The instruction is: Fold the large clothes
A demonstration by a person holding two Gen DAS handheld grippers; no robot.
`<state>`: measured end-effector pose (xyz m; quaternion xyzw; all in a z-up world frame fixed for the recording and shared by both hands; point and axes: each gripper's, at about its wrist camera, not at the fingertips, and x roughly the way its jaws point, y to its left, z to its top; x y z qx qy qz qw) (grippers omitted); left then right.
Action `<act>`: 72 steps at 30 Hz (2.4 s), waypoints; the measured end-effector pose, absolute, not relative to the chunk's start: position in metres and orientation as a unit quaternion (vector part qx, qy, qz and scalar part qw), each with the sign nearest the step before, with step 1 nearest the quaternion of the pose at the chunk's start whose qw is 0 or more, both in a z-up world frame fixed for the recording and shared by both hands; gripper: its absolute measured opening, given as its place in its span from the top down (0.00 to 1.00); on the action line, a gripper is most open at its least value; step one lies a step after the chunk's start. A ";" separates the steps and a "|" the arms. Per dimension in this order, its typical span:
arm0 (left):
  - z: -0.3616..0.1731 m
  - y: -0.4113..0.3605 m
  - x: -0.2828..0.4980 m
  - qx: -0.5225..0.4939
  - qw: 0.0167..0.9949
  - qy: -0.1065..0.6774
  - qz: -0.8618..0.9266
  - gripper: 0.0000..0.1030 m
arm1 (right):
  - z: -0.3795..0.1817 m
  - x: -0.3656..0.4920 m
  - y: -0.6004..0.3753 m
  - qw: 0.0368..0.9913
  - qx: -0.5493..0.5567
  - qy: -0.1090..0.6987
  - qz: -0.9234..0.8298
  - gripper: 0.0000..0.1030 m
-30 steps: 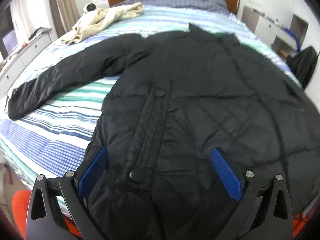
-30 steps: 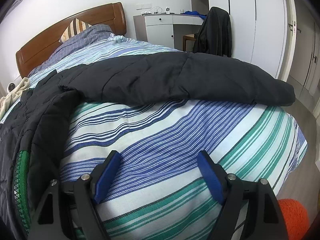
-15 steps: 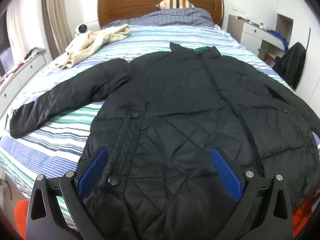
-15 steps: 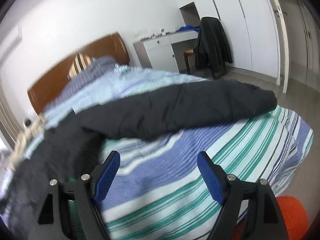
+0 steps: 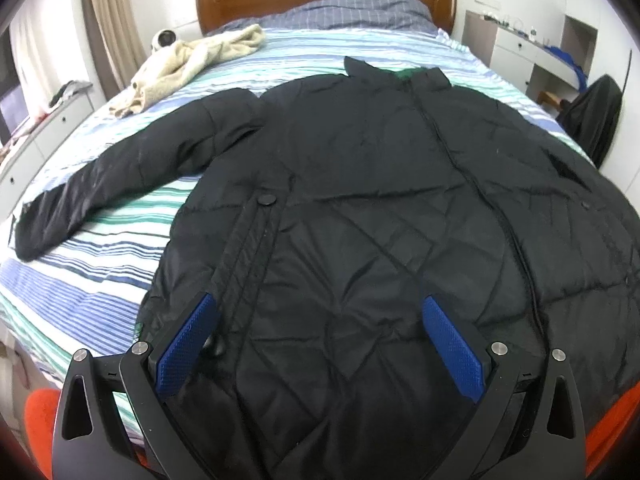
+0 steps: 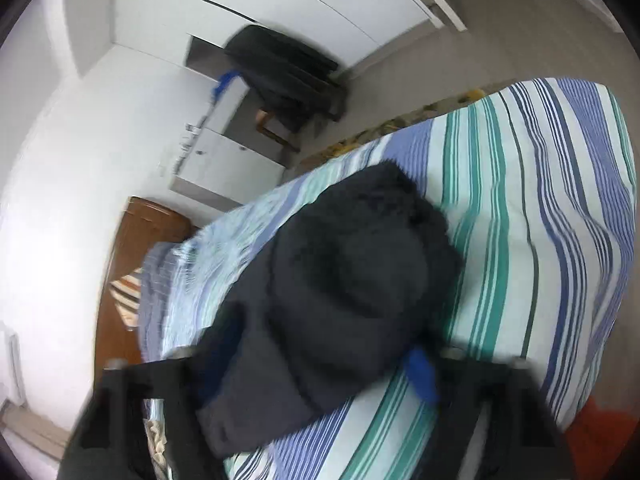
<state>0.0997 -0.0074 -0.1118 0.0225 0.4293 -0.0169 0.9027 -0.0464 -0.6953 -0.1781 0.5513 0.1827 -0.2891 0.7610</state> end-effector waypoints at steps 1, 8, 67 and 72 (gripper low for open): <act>-0.109 -0.007 0.097 0.027 0.906 0.423 -0.015 0.00 | -0.175 -0.041 -0.697 0.770 0.541 0.193 -0.276 0.86; -0.110 0.006 0.092 0.028 0.907 0.421 -0.011 0.00 | -0.067 -0.018 -0.627 0.888 0.388 0.172 -0.176 0.90; -0.158 0.023 0.341 -0.071 0.889 0.439 -0.110 0.64 | -0.044 0.219 -0.432 0.905 0.219 0.359 0.062 0.46; -0.164 0.022 0.336 -0.073 0.888 0.438 -0.114 0.61 | -0.138 0.302 -0.434 0.850 0.232 0.470 0.049 0.46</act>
